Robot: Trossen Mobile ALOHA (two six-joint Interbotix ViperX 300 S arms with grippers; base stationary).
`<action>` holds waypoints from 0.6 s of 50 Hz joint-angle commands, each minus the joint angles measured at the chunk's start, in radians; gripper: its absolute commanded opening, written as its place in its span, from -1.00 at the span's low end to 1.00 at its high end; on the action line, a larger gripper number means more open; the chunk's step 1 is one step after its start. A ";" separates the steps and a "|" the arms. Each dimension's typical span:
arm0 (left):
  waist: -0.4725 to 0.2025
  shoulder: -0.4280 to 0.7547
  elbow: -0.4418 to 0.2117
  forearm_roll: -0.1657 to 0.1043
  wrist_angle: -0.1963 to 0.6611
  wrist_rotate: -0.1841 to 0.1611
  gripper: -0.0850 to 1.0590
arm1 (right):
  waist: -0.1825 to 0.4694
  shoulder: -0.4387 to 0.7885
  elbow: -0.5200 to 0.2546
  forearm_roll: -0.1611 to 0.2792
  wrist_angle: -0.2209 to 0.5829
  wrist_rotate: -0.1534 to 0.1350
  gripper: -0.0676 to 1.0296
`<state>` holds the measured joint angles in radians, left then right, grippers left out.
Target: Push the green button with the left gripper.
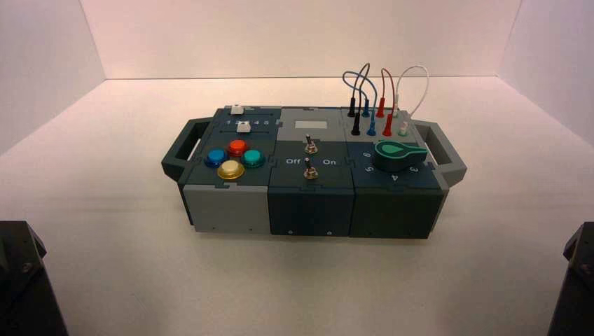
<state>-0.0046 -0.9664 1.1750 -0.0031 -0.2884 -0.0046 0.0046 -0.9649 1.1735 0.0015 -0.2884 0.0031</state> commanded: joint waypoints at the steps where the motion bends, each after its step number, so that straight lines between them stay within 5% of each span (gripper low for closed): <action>1: -0.031 -0.021 0.029 -0.034 0.009 -0.009 -0.91 | 0.025 -0.006 0.012 0.011 0.000 0.009 -0.92; 30: -0.032 -0.023 0.023 -0.034 0.026 -0.009 -0.91 | 0.026 -0.015 -0.011 0.011 0.044 0.009 -0.92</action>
<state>-0.0353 -0.9925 1.2164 -0.0353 -0.2608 -0.0138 0.0291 -0.9817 1.1919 0.0107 -0.2393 0.0107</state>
